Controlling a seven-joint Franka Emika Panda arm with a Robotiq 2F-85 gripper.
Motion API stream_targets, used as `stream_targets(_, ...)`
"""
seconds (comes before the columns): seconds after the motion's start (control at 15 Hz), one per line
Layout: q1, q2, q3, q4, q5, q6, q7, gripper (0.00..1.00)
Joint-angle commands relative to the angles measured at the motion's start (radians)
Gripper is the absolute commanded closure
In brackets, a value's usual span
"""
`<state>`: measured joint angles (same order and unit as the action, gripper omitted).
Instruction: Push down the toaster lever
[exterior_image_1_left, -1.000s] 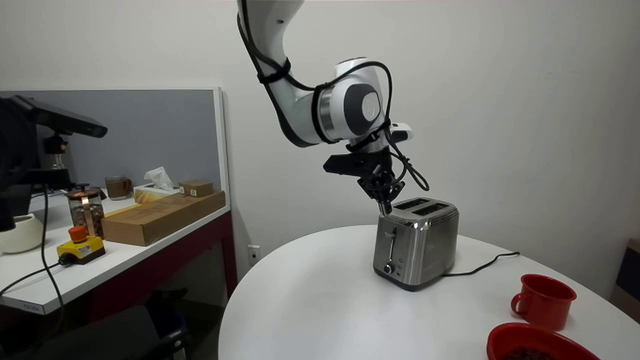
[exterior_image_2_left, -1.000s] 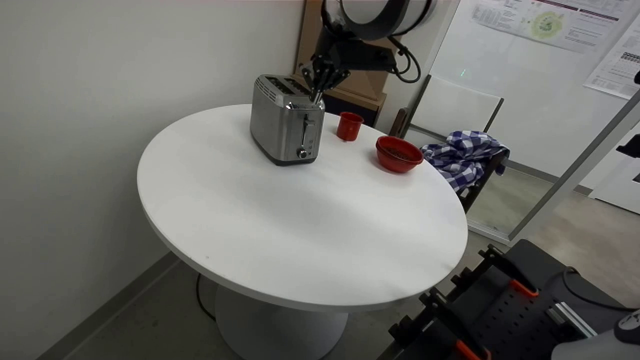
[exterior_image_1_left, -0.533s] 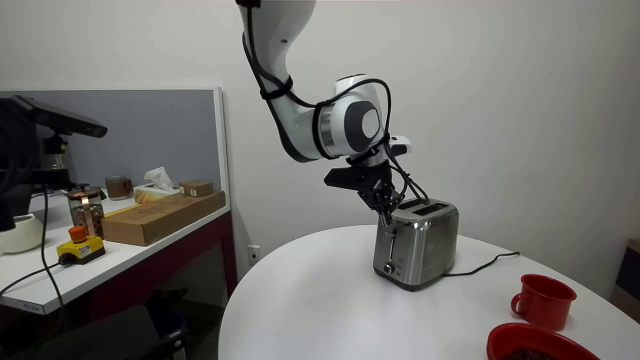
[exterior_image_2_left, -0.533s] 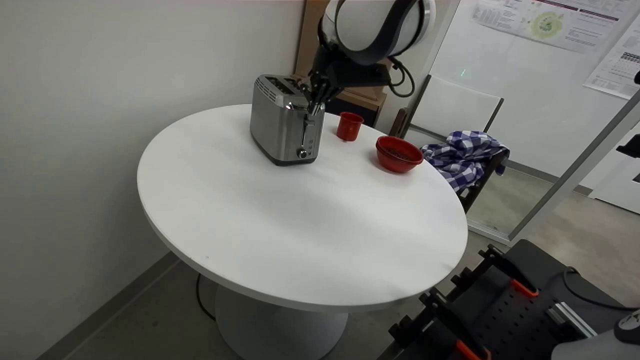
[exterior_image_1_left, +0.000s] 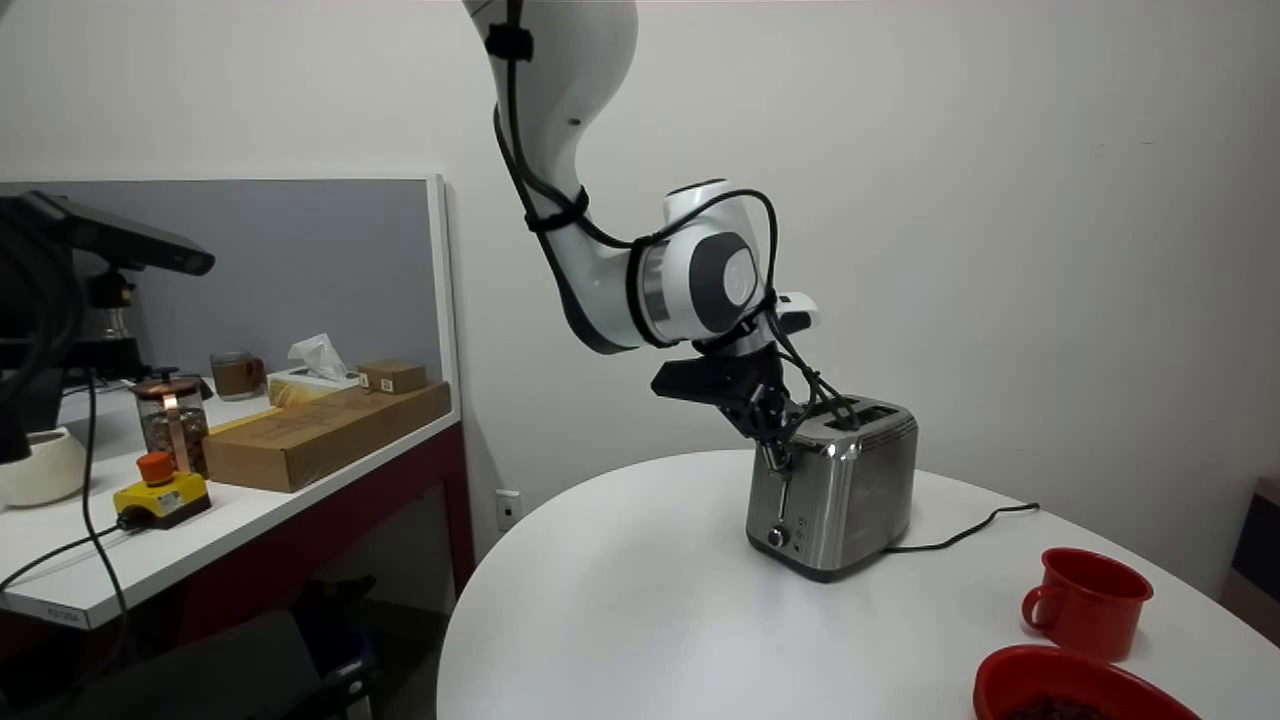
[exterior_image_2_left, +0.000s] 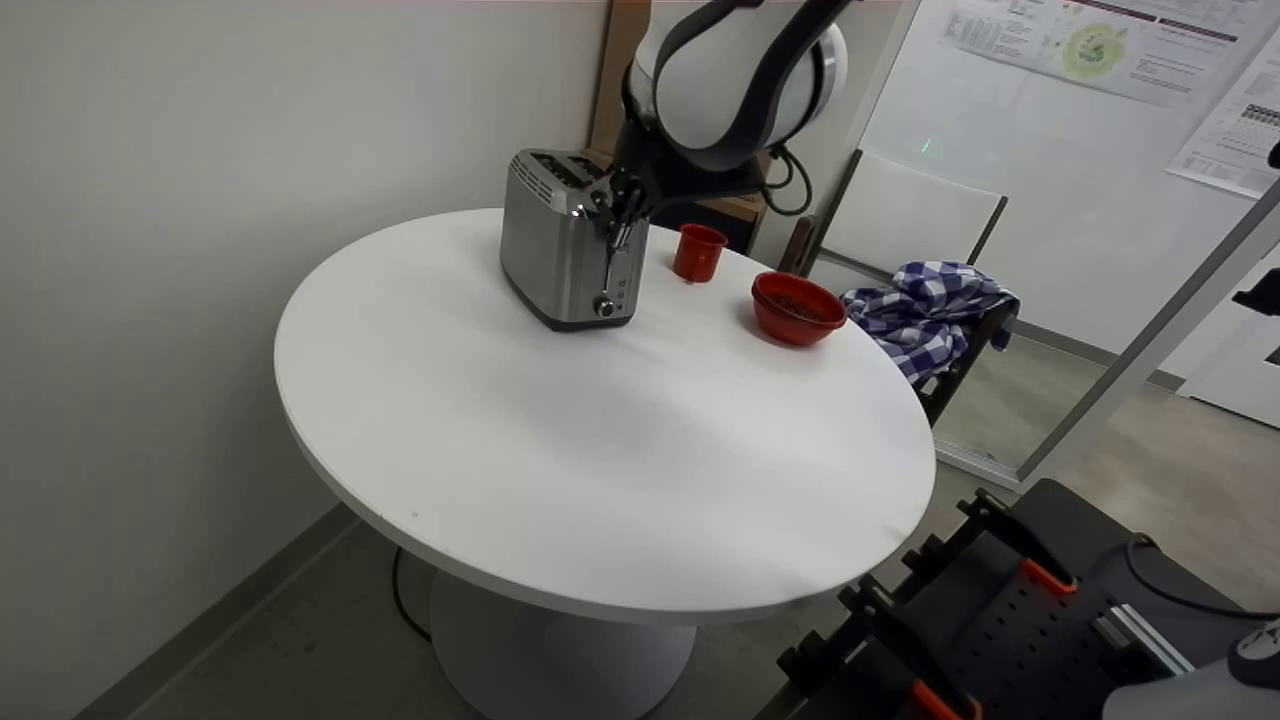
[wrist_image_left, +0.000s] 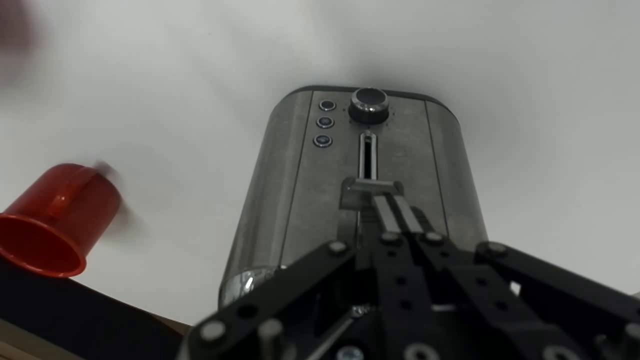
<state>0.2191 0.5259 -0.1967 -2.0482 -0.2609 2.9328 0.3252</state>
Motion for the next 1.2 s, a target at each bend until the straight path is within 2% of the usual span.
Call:
stream_targets(0.0, 0.028, 0.063, -0.039, 0.035, -0.001, 0.049, -0.025, 1.0)
stream_targets(0.47, 0.015, 0.135, -0.014, 0.043, 0.034, 0.065, -0.067, 1.0)
stream_targets(1.13, -0.01, 0.194, -0.013, 0.012, 0.051, 0.065, -0.107, 1.0)
